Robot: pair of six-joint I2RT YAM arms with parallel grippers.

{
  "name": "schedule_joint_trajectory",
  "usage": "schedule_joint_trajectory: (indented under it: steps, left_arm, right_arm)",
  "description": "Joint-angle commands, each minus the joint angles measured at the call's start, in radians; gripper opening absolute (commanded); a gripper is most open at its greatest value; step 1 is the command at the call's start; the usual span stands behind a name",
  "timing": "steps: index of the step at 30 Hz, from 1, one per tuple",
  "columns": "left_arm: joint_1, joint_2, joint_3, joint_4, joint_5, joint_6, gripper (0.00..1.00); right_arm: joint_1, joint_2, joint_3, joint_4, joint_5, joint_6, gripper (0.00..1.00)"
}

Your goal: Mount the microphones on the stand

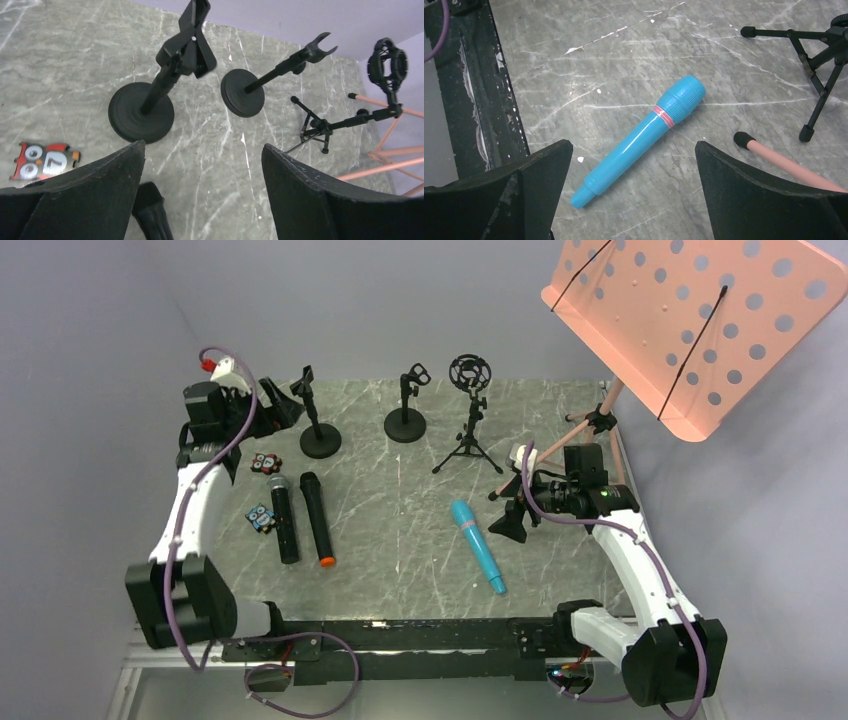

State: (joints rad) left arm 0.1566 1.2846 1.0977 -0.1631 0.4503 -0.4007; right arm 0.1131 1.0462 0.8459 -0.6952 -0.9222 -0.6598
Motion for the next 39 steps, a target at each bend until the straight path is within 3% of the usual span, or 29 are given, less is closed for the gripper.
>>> schedule_joint_trajectory:
  steps: [1,7,15,29,35,39]
  left_arm:
    - [0.000,0.130,0.023,0.189,0.103,0.114,0.88]
    - [-0.005,0.228,-0.119,0.575,0.166,0.197,0.81]
    - [-0.028,0.406,-0.149,0.878,0.149,0.217,0.71]
    - [-0.088,0.550,-0.046,0.955,-0.013,0.199,0.55]
    - [-0.093,0.568,-0.072,1.040,-0.066,0.145,0.54]
    - [-0.094,0.591,-0.058,1.068,-0.044,0.116,0.42]
  right_arm:
    - [0.003,-0.031,0.030,-0.031,-0.030,-0.075,1.00]
    - [0.005,-0.029,0.037,-0.039,-0.027,-0.073,1.00]
    - [0.011,-0.023,0.042,-0.051,-0.028,-0.083,1.00]
    - [0.011,-0.005,0.050,-0.060,-0.014,-0.091,1.00]
    - [0.011,-0.002,0.053,-0.067,-0.007,-0.097,1.00]
    - [0.010,-0.004,0.055,-0.070,-0.003,-0.098,1.00]
